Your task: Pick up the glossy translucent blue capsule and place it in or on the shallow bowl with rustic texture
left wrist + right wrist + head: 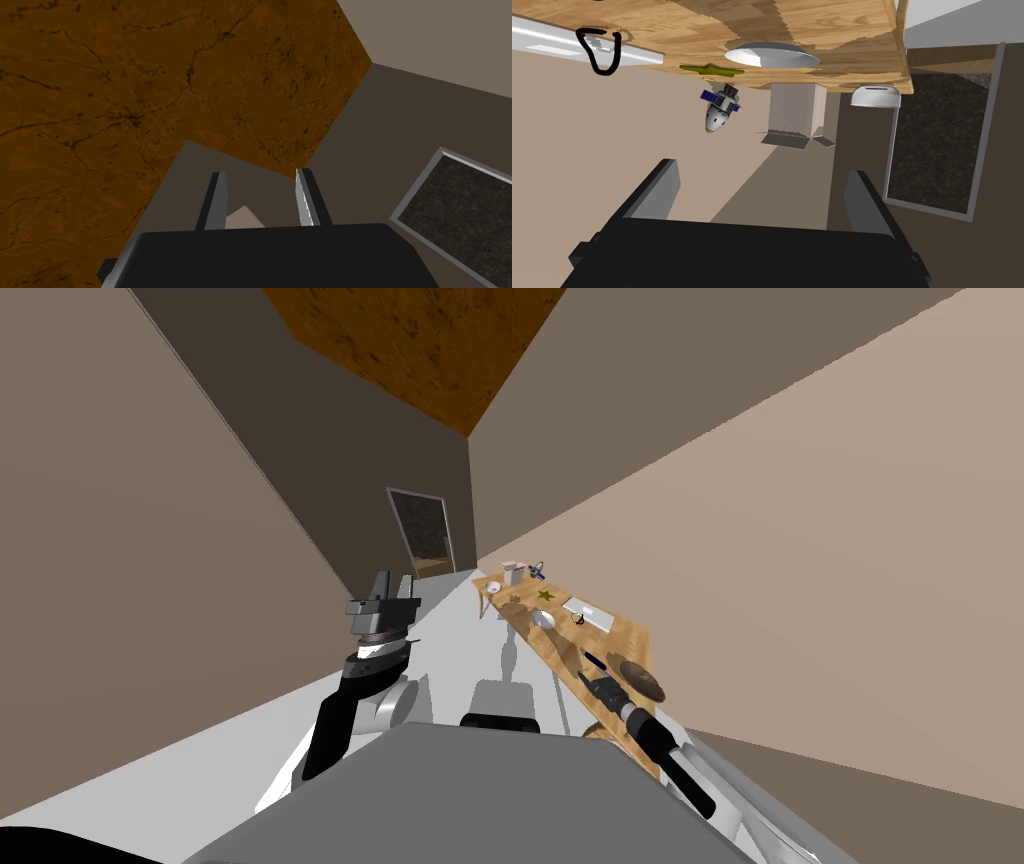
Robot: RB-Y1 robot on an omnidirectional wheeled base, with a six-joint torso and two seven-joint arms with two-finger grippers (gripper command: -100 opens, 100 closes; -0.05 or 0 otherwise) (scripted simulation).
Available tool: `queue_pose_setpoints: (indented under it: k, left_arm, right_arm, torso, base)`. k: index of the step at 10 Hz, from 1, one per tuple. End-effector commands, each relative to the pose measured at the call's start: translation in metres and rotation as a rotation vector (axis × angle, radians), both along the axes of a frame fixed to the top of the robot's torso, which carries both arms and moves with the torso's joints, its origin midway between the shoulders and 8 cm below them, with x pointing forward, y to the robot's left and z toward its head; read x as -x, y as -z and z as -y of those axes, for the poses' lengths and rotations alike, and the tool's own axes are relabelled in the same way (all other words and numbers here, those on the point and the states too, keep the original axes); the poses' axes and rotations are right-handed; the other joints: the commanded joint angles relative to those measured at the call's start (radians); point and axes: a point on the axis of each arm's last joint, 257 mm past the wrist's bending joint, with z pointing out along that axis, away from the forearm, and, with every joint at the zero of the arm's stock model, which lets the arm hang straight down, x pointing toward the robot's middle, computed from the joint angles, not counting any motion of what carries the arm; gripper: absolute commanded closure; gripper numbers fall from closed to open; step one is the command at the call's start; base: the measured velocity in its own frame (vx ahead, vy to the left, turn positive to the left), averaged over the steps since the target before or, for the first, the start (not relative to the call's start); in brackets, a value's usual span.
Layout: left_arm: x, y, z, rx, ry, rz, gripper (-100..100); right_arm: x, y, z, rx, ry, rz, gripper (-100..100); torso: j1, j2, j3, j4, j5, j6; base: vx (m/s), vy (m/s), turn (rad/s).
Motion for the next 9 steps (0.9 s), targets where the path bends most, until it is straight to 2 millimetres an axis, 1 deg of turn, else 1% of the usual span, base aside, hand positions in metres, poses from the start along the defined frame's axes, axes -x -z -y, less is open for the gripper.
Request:
queue_pose_setpoints:
  k: [1,2,3,4,5,7,8,9]
  left_arm:
    - [0.000,0.000,0.000,0.000,0.000,0.000,0]
    - [0.000,0.000,0.000,0.000,0.000,0.000,0]
    - [0.000,0.000,0.000,0.000,0.000,0.000,0]
    - [0.000,0.000,0.000,0.000,0.000,0.000,0]
    - [0.000,0.000,0.000,0.000,0.000,0.000,0]
    - [0.000,0.000,0.000,0.000,0.000,0.000,0]
    - [0.000,0.000,0.000,0.000,0.000,0.000,0]
    - [0.000,0.000,0.000,0.000,0.000,0.000,0]
  right_arm:
    - [0.012,0.016,0.022,0.077,-0.013,-0.051,-100]
    - [0.018,0.026,0.033,0.087,0.005,-0.075,-100]
    - [0.027,0.036,0.046,0.149,-0.013,-0.112,-100]
    - [0.033,0.044,0.057,0.157,0.003,-0.133,-100]
    - [0.042,0.051,0.069,0.215,-0.018,-0.168,-100]
    - [0.051,0.060,0.082,0.226,0.003,-0.194,-100]
    - [0.061,0.068,0.098,0.282,-0.014,-0.233,-100]
    - [0.068,0.074,0.108,0.291,0.002,-0.253,-100]
  torso:
    - [0.000,0.000,0.000,0.000,0.000,0.000]
    - [0.001,0.000,0.000,0.000,0.000,-0.001]
    - [0.000,0.001,0.001,0.000,0.000,0.000]
    - [0.002,0.000,0.000,0.000,0.000,-0.001]
    - [0.001,0.001,0.001,0.000,0.000,0.000]
    - [-0.001,0.001,0.000,0.000,0.000,0.000]
    - [-0.003,0.003,0.002,0.001,-0.001,0.000]
    - [-0.002,0.002,0.001,0.001,-0.001,-0.001]
  base:
    - [0.092,0.093,0.132]
    - [0.071,0.079,0.079]
    - [0.087,0.105,0.120]
    - [0.079,0.084,0.072]
    - [0.092,0.065,0.138]
    - [0.060,0.036,0.041]
    - [0.059,0.052,0.146]
    - [0.072,0.052,0.078]
